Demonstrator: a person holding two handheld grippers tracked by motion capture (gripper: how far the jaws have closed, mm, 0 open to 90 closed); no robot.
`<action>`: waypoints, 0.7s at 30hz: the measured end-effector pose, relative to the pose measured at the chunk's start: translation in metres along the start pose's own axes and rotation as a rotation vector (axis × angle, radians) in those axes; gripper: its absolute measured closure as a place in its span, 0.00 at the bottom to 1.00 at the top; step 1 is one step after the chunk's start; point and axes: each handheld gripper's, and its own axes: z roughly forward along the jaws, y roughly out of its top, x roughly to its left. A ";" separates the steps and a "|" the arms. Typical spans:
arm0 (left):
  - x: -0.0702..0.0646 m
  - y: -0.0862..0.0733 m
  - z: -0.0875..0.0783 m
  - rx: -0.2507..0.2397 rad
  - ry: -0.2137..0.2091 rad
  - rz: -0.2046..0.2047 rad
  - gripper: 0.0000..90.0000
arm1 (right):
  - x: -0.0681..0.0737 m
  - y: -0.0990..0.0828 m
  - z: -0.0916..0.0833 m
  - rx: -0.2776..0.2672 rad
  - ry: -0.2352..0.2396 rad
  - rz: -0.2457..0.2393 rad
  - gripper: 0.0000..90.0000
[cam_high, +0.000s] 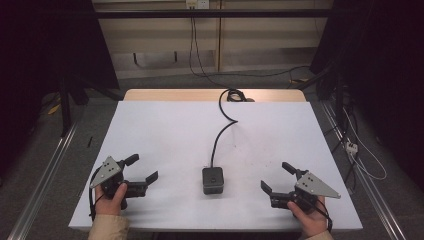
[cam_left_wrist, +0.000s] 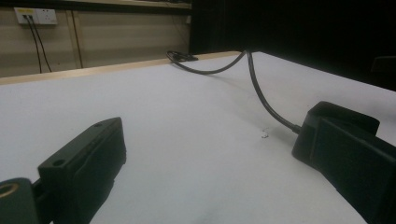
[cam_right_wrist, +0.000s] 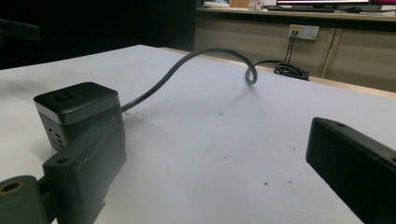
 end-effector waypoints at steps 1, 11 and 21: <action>0.000 0.000 0.000 -0.001 -0.002 0.000 0.03 | 0.000 0.000 0.000 0.000 0.001 -0.001 0.05; -0.002 0.002 0.003 -0.009 -0.018 0.006 0.03 | 0.001 0.000 0.000 0.000 0.002 0.000 0.05; -0.005 0.003 0.007 -0.011 -0.040 0.007 0.03 | 0.001 0.000 0.001 0.001 0.004 -0.001 0.05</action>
